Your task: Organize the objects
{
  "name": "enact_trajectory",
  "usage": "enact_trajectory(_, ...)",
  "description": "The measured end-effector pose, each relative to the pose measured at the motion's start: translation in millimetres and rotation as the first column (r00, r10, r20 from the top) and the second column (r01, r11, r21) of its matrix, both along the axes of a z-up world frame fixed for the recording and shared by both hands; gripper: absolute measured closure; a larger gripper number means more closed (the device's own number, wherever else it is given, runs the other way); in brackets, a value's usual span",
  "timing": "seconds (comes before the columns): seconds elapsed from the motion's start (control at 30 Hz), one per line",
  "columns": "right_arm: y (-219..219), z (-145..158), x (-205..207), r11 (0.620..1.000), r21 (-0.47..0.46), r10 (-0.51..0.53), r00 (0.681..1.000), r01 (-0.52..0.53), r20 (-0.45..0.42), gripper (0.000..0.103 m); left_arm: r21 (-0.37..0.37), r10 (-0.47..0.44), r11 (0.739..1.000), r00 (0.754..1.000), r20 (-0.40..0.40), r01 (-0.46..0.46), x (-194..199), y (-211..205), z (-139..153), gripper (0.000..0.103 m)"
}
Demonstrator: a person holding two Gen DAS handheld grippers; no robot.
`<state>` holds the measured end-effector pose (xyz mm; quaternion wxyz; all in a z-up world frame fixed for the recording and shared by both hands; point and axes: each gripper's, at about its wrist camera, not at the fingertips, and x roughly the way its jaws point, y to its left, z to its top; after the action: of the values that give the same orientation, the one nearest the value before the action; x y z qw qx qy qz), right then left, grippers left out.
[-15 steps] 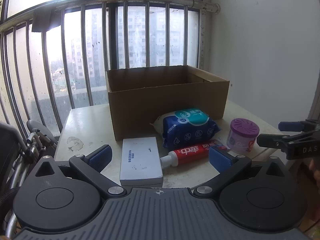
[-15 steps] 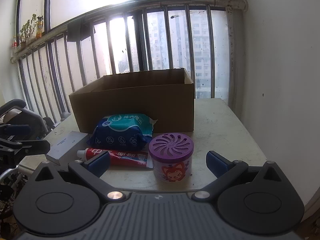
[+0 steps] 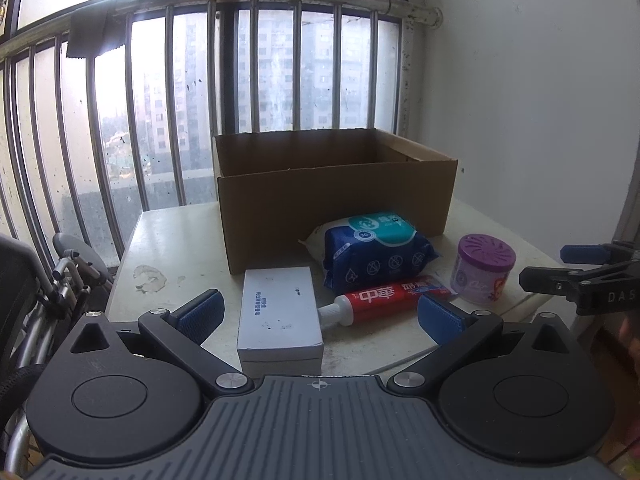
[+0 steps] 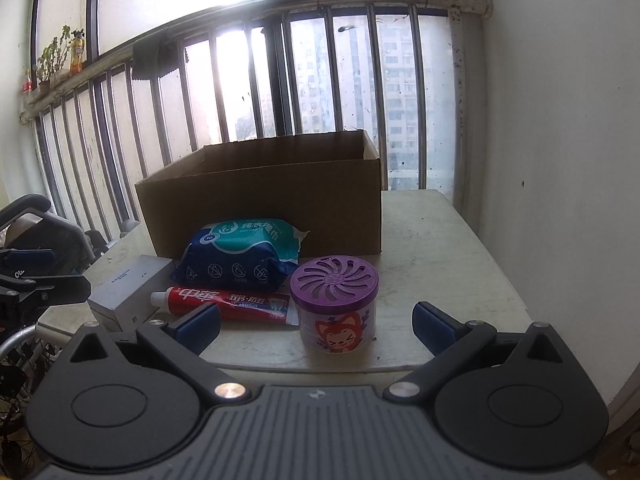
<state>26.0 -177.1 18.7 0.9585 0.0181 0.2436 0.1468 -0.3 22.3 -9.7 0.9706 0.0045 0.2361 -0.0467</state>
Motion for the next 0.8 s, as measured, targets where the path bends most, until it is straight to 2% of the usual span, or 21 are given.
enact_trajectory(0.63,-6.5,-2.3,2.2,1.0,0.014,0.003,1.0,-0.003,-0.012,0.0,-0.002,-0.01,1.0,1.0,-0.016,0.01,3.7,-3.5,-1.1,0.0)
enact_trajectory(0.8,-6.2,-2.3,2.7,1.0,0.001,-0.001,1.0,0.001,-0.011,0.0,0.017,-0.018,1.0,1.0,-0.004,0.018,5.0,-5.5,3.3,0.0)
